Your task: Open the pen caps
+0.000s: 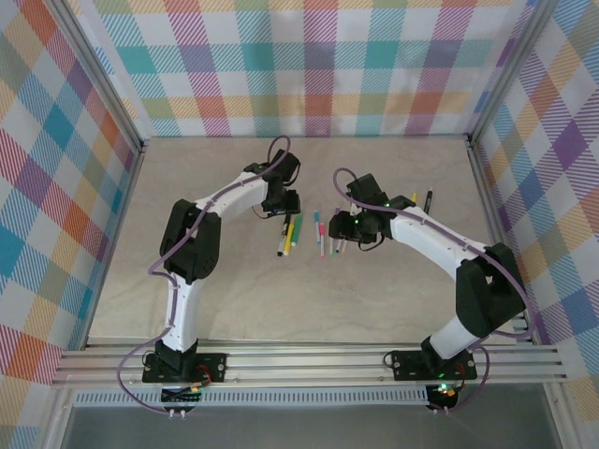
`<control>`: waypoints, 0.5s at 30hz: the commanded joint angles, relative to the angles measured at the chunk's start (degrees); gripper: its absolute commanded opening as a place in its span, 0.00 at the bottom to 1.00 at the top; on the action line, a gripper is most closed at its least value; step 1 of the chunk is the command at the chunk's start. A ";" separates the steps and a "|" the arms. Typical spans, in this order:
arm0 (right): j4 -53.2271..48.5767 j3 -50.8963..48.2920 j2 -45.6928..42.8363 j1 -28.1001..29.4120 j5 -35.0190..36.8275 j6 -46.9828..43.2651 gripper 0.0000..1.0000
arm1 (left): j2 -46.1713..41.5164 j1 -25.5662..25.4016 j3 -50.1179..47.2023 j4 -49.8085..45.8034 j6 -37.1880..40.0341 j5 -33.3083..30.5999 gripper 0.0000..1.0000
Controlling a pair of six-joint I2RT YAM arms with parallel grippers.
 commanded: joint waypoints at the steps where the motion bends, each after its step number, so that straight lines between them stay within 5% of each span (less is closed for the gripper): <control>1: 2.23 -1.02 -1.41 0.33 -0.57 0.80 0.55 | 1.49 -0.27 3.16 -3.01 1.08 -1.93 0.46; 15: 2.31 -0.61 -0.39 0.33 -1.37 0.72 0.54 | 6.02 -0.27 5.96 -5.33 1.29 -4.22 0.44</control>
